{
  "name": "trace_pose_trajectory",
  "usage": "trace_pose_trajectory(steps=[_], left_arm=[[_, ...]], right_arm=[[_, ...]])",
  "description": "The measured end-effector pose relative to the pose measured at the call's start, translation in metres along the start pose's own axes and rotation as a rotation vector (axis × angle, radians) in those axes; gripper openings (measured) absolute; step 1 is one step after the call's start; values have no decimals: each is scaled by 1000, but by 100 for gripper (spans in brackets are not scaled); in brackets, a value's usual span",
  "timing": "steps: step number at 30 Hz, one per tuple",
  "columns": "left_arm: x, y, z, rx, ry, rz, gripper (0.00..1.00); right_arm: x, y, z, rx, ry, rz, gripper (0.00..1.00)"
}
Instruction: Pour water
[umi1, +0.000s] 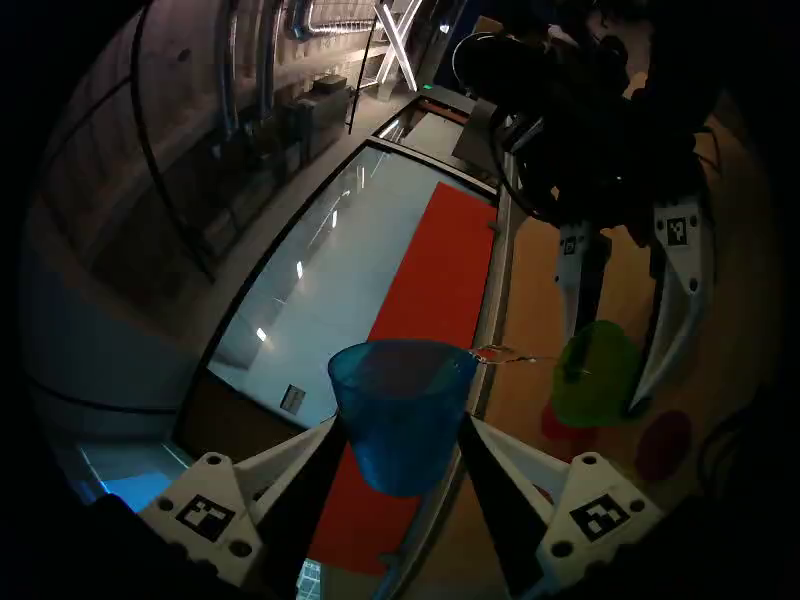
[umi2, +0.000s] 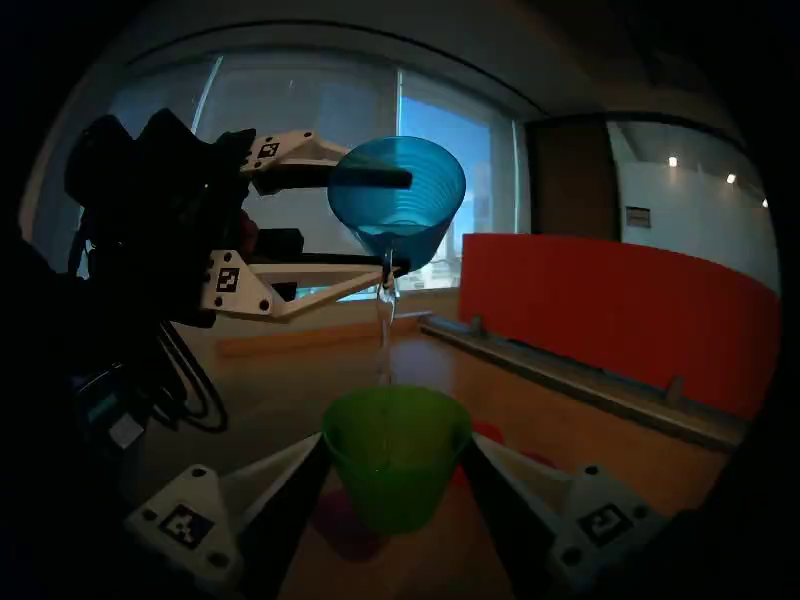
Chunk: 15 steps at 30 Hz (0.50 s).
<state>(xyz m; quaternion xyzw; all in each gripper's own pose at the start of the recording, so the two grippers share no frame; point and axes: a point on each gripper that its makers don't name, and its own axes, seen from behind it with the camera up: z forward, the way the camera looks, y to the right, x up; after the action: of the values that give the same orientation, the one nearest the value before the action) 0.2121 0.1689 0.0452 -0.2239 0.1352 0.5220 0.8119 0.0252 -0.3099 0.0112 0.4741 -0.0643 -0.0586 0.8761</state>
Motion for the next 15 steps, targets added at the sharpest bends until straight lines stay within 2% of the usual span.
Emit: trace_pose_trajectory(steps=[15], left_arm=[[2, -5, 0, 9, 1, 34, 78]], right_arm=[[-1, 1, -1, 1, 2, -4, 90]])
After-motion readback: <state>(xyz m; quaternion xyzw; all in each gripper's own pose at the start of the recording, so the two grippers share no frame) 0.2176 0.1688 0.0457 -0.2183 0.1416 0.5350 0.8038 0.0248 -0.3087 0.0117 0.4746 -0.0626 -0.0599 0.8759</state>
